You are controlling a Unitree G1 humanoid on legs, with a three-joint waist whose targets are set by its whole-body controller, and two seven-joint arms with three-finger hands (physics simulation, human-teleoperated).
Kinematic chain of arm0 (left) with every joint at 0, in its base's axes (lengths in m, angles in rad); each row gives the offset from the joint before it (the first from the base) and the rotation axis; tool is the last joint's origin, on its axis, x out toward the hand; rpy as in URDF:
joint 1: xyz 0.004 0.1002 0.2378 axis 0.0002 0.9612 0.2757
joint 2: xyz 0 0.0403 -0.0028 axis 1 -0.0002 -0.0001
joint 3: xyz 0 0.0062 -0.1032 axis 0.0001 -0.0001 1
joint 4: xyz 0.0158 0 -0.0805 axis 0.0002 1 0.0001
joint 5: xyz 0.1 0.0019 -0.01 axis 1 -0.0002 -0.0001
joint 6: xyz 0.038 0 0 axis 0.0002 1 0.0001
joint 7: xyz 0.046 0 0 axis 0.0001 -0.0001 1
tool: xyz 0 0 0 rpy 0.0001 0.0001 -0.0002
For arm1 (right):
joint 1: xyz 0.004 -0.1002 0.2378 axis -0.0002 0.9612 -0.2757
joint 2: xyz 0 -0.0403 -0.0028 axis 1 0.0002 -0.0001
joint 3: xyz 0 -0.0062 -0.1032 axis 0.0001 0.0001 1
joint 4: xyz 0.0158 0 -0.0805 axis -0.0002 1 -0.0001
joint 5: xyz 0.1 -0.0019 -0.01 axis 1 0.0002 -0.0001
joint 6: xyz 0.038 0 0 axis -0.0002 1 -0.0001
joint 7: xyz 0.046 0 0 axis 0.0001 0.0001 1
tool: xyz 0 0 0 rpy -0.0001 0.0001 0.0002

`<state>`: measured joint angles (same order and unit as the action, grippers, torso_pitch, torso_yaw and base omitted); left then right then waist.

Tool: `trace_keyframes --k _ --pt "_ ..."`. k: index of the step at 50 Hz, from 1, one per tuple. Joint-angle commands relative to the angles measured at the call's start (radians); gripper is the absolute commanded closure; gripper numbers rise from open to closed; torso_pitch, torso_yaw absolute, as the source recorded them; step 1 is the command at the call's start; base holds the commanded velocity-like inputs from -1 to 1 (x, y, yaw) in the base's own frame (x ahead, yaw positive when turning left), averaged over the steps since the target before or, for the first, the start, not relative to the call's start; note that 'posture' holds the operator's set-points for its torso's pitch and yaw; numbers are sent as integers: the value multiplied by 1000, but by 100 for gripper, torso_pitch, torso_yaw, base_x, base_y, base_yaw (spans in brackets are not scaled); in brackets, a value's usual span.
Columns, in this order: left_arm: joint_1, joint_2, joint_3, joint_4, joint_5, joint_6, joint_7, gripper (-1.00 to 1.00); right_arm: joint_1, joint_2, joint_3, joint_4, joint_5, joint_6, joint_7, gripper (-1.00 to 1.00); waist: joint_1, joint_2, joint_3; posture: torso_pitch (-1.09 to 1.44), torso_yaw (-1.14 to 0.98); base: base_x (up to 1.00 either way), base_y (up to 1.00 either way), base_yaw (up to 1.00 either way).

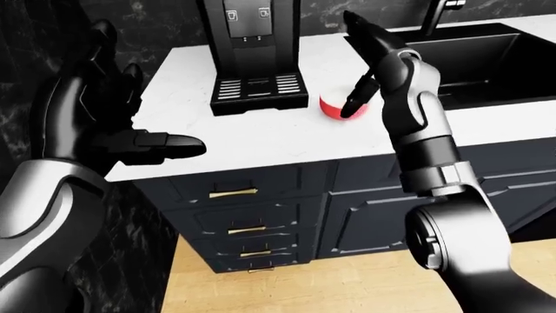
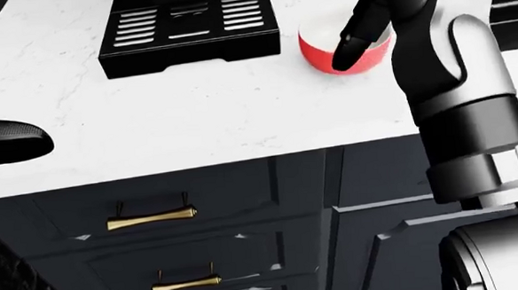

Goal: Stack the bowls from largest to smallest.

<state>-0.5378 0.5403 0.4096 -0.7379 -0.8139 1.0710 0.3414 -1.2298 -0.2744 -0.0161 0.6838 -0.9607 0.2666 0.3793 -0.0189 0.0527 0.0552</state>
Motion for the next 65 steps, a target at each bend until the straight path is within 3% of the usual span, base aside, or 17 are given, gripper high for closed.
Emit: trace_keyframes --k 1,15,34,39,47,51,58,65 --pt "-22 13 19 -16 12 -31 -6 -100 -47 -3 1 -21 -3 -26 -41 -100 1 -1 -30 0 0 0 0 0" --pt "-20 8 30 -26 7 -20 -3 -100 -3 23 15 72 -2 -49 -105 -100 0 -6 -31 0 0 0 0 0" --pt "-24 19 35 -19 -2 -21 -1 -100 -28 24 28 286 -9 -115 -229 -100 -1 -2 -30 0 0 0 0 0" --pt "-20 25 40 -13 -5 -27 -4 -100 -57 22 33 374 -7 -133 -270 -80 -1 0 -30 0 0 0 0 0" --pt "-13 41 57 5 -10 -40 -14 -100 -70 28 42 438 -10 -140 -308 -67 0 1 -31 0 0 0 0 0" --pt "-6 41 51 9 -6 -50 -16 -100 -76 30 47 466 -14 -145 -322 -49 1 1 -31 0 0 0 0 0" --pt "8 39 50 15 11 -63 -32 -100 -78 29 49 511 -17 -147 -350 -40 3 0 -31 0 0 0 0 0" --pt "15 34 54 18 27 -65 -49 -100 -82 28 49 547 -20 -143 -360 -17 6 -4 -31 0 0 0 0 0"
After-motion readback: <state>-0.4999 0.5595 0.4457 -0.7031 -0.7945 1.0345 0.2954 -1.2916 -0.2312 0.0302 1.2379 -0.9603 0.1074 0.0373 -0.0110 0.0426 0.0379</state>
